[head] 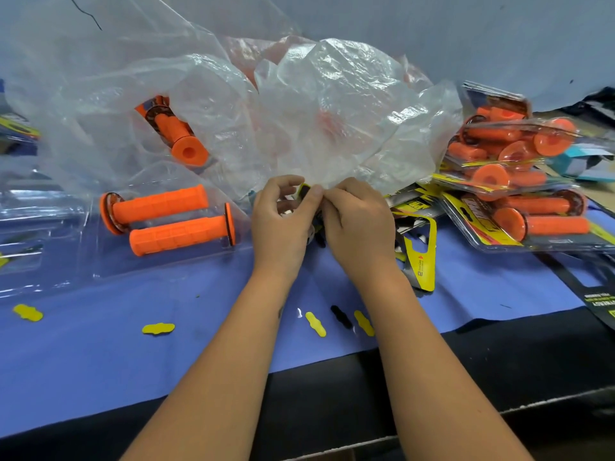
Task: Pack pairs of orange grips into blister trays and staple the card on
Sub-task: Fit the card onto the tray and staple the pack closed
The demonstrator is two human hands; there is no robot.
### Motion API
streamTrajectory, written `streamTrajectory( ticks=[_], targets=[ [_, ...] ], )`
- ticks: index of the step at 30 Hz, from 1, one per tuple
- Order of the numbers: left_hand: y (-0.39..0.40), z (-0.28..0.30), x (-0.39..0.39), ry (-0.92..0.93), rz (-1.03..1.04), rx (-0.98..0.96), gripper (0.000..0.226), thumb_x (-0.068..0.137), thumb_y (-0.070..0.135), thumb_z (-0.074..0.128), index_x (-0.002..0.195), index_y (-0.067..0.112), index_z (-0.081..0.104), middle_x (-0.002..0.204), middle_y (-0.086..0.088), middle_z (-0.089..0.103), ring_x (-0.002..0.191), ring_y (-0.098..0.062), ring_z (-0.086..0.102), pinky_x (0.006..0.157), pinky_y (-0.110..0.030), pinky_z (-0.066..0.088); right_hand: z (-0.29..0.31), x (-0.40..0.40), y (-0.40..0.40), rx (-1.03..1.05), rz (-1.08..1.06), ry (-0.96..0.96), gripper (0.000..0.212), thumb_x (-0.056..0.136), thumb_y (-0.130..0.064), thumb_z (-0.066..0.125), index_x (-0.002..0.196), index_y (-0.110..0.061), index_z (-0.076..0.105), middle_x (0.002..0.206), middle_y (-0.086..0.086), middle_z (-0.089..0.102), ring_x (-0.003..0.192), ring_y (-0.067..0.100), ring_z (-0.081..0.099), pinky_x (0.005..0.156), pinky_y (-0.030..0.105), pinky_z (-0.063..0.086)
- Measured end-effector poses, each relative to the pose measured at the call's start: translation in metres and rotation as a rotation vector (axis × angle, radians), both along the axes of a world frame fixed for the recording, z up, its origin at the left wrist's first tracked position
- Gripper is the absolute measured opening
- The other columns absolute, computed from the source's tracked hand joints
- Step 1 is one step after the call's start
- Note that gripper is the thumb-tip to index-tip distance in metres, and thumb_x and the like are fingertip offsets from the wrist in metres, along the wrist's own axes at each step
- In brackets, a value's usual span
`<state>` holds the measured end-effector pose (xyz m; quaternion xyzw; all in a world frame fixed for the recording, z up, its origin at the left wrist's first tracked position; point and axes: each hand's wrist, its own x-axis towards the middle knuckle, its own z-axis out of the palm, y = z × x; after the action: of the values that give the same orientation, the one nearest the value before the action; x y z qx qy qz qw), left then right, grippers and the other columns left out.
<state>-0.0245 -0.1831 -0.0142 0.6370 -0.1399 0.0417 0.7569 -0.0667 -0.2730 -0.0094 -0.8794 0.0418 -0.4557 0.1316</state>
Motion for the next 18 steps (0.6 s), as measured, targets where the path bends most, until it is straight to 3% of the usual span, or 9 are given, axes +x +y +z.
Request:
streamTrajectory(
  ticks=[2, 4, 5, 7, 10, 12, 13, 18],
  targets=[
    [0.001, 0.001, 0.000, -0.012, -0.004, -0.009, 0.011, 0.086, 0.018, 0.072, 0.092, 0.024, 0.064, 0.103, -0.006, 0.066, 0.083, -0.015, 0.061, 0.075, -0.023, 0.052, 0.000, 0.000, -0.001, 0.201, 0.064, 0.076, 0.022, 0.090, -0.012, 0.060, 0.071, -0.013, 0.071, 0.067, -0.003, 0.050, 0.064, 0.023, 0.050, 0.057, 0.032, 0.034],
    [0.001, 0.001, 0.001, -0.009, -0.028, -0.029, 0.013, 0.085, 0.014, 0.073, 0.088, 0.022, 0.064, 0.084, 0.007, 0.068, 0.069, -0.007, 0.060, 0.063, -0.016, 0.049, 0.002, 0.000, -0.003, 0.431, 0.135, 0.145, 0.042, 0.089, -0.013, 0.064, 0.053, -0.033, 0.055, 0.057, -0.010, 0.040, 0.057, 0.008, 0.040, 0.055, 0.028, 0.027],
    [0.002, 0.001, 0.002, -0.007, -0.046, -0.033, 0.014, 0.084, 0.012, 0.074, 0.085, 0.021, 0.063, 0.072, 0.013, 0.066, 0.061, -0.003, 0.058, 0.057, -0.015, 0.047, 0.003, 0.001, -0.004, 0.554, 0.165, 0.168, 0.049, 0.088, -0.014, 0.066, 0.046, -0.033, 0.048, 0.051, -0.010, 0.039, 0.053, 0.006, 0.037, 0.053, 0.025, 0.026],
    [0.003, 0.000, 0.004, -0.001, -0.065, -0.023, 0.015, 0.082, 0.010, 0.076, 0.083, 0.020, 0.064, 0.059, 0.014, 0.062, 0.051, -0.002, 0.054, 0.050, -0.017, 0.046, 0.003, 0.002, -0.007, 0.770, 0.220, 0.199, 0.047, 0.084, -0.015, 0.071, 0.045, -0.028, 0.050, 0.045, -0.012, 0.041, 0.048, 0.005, 0.034, 0.048, 0.019, 0.026],
    [0.004, -0.001, 0.004, 0.002, -0.082, -0.038, 0.012, 0.082, 0.012, 0.076, 0.086, 0.017, 0.066, 0.064, -0.005, 0.061, 0.054, -0.013, 0.054, 0.053, -0.025, 0.046, 0.002, 0.002, -0.010, 0.962, 0.298, 0.210, 0.039, 0.080, -0.010, 0.077, 0.051, -0.018, 0.052, 0.043, -0.011, 0.041, 0.043, 0.002, 0.032, 0.043, 0.014, 0.027],
    [0.005, -0.001, 0.005, 0.000, -0.088, -0.046, 0.007, 0.084, 0.014, 0.074, 0.087, 0.014, 0.068, 0.071, -0.025, 0.058, 0.059, -0.019, 0.052, 0.056, -0.030, 0.043, 0.002, 0.000, -0.013, 1.042, 0.353, 0.201, 0.040, 0.079, -0.008, 0.078, 0.054, -0.013, 0.048, 0.047, -0.001, 0.041, 0.043, 0.006, 0.032, 0.043, 0.015, 0.026],
    [0.005, -0.001, 0.006, 0.002, -0.077, -0.044, 0.005, 0.085, 0.015, 0.073, 0.084, 0.015, 0.068, 0.073, -0.027, 0.057, 0.062, -0.020, 0.050, 0.058, -0.031, 0.042, 0.003, -0.001, -0.015, 1.065, 0.381, 0.209, 0.037, 0.079, -0.009, 0.078, 0.056, -0.011, 0.049, 0.050, 0.006, 0.042, 0.045, 0.010, 0.033, 0.044, 0.017, 0.027],
    [0.007, 0.001, 0.008, 0.047, -0.038, -0.060, 0.019, 0.089, 0.010, 0.066, 0.073, 0.020, 0.064, 0.060, 0.012, 0.058, 0.057, -0.006, 0.047, 0.060, -0.020, 0.040, 0.007, -0.009, -0.027, 1.151, 0.505, 0.309, 0.014, 0.091, -0.012, 0.066, 0.078, -0.006, 0.069, 0.078, 0.018, 0.062, 0.070, 0.024, 0.053, 0.068, 0.033, 0.042]
  ],
)
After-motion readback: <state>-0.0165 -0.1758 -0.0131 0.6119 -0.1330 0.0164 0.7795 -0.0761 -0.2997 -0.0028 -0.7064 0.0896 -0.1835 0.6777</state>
